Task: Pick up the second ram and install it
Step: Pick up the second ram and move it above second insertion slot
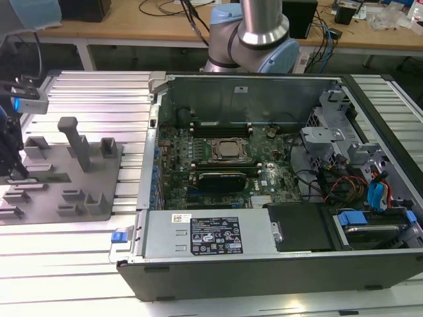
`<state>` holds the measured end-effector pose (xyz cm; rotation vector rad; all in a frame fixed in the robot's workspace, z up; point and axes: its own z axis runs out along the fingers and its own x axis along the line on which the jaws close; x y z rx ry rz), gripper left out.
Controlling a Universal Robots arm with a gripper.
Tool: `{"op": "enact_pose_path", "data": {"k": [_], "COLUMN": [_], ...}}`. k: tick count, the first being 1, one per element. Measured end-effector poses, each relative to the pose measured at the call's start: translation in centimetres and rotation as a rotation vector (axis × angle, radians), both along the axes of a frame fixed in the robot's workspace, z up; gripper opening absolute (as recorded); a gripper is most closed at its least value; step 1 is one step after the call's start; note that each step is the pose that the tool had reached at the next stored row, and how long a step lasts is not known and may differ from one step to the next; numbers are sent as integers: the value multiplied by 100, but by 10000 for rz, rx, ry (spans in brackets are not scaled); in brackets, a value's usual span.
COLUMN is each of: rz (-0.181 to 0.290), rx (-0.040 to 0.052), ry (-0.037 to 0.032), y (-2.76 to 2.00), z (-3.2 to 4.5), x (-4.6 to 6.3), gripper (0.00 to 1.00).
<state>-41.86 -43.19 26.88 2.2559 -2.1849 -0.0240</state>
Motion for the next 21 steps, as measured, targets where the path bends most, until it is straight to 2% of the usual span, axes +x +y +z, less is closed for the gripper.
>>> {"op": "enact_pose_path", "data": {"k": [2, 3, 5, 9, 12, 14, 17, 20, 21], "rz": [0, 0, 0, 0, 0, 0, -1, -1, -1], "rx": [0, 0, -1, 0, 0, -1, 0, -1, -1], "ry": [1, 0, 0, 1, 0, 1, 0, 1, 1], "y": [1, 2, 3, 7, 10, 12, 16, 17, 18], "z": [109, 203, 306, 594, 748, 814, 1017, 1282, 1333], "x": [0, 0, 0, 1, 2, 3, 7, 10, 10], "gripper": [9, 9, 9, 9, 9, 9, 9, 9, 9]}}
